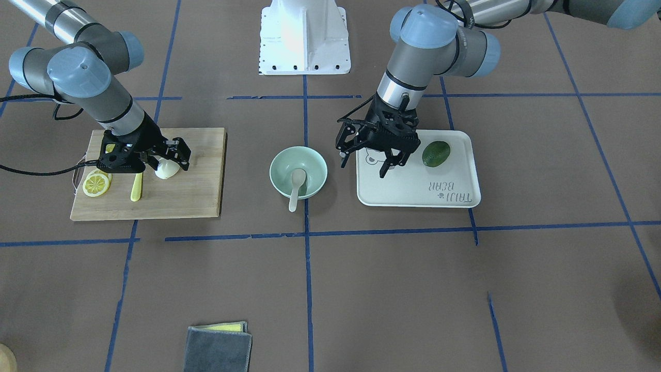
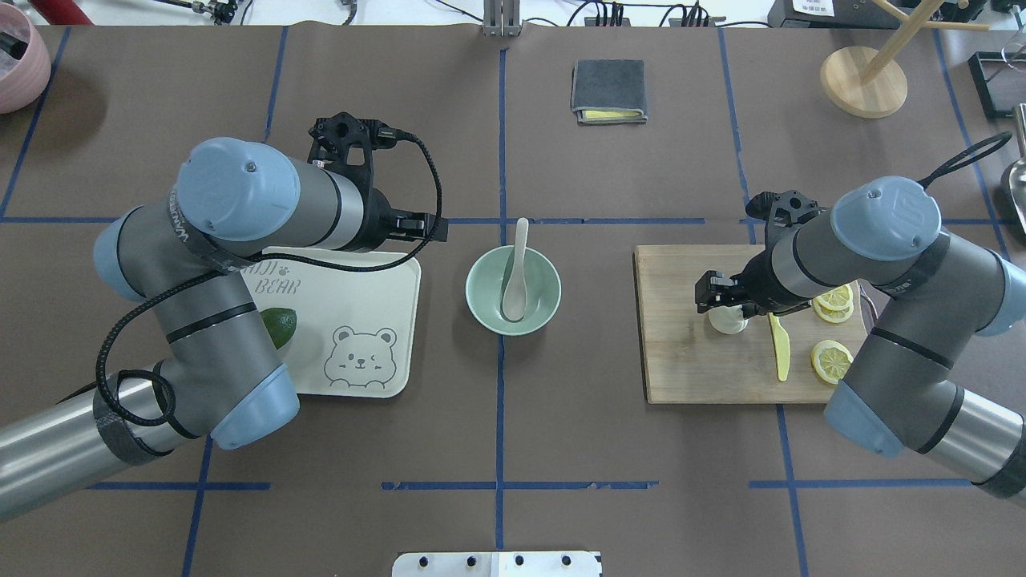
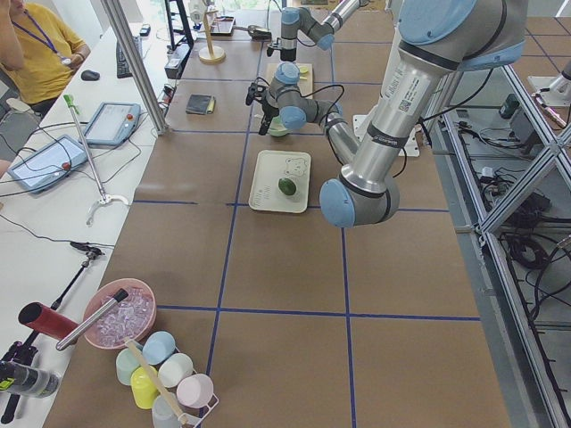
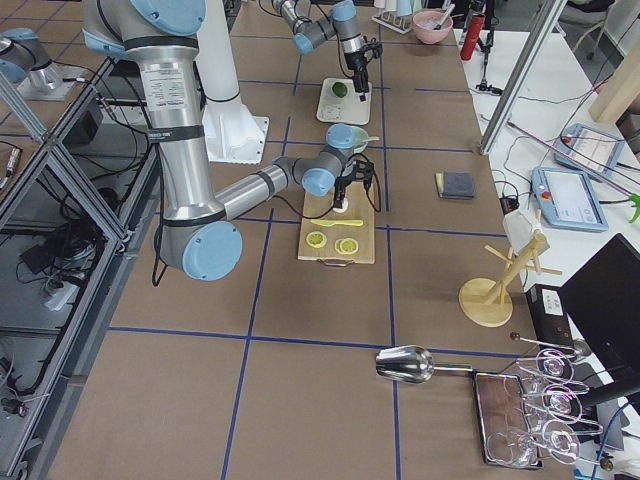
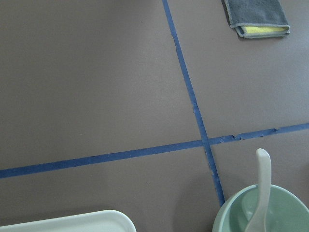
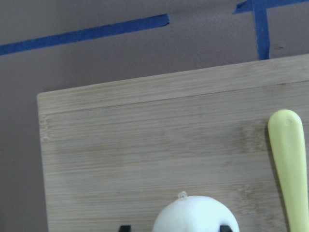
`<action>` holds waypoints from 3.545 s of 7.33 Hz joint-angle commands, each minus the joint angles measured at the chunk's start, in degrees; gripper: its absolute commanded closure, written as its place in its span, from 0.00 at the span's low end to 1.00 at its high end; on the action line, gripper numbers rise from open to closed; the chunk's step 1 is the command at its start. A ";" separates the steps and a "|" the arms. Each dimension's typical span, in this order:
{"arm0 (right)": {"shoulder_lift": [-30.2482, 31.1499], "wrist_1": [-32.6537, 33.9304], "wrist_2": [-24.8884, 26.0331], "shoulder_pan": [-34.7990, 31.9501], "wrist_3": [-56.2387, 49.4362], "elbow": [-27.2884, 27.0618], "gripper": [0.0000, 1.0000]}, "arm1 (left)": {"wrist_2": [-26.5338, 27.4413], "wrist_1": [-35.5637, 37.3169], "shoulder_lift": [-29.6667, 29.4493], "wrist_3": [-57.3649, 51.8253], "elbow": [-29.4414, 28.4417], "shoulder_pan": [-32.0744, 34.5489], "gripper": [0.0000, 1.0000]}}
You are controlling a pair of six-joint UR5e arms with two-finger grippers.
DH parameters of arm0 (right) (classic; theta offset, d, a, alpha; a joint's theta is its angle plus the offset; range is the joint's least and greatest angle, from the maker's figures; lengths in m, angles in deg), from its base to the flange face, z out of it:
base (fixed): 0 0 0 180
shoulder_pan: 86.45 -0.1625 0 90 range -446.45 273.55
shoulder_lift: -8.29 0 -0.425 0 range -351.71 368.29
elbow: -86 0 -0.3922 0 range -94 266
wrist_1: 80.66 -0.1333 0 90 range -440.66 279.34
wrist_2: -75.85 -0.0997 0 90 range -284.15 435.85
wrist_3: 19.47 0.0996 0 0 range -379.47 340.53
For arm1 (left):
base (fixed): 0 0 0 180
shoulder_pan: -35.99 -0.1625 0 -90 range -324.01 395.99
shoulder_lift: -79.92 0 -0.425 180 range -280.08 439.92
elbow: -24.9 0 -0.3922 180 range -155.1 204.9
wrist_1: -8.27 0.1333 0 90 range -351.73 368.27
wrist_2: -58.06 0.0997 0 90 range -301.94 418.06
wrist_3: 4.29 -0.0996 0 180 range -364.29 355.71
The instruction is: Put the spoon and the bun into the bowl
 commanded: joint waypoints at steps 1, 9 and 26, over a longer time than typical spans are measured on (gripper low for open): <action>-0.08 0.39 -0.18 -0.04 0.00 -0.23 1.00 | -0.09 0.00 -0.02 0.09 -0.08 0.00 0.06; -28.18 13.84 5.87 5.66 15.64 4.41 1.00 | -0.44 -0.09 0.60 -0.53 4.67 3.68 0.05; 7.30 35.00 -13.02 -42.56 -70.17 -4.29 0.00 | -33.55 5.68 30.82 -70.11 -1.02 50.76 0.00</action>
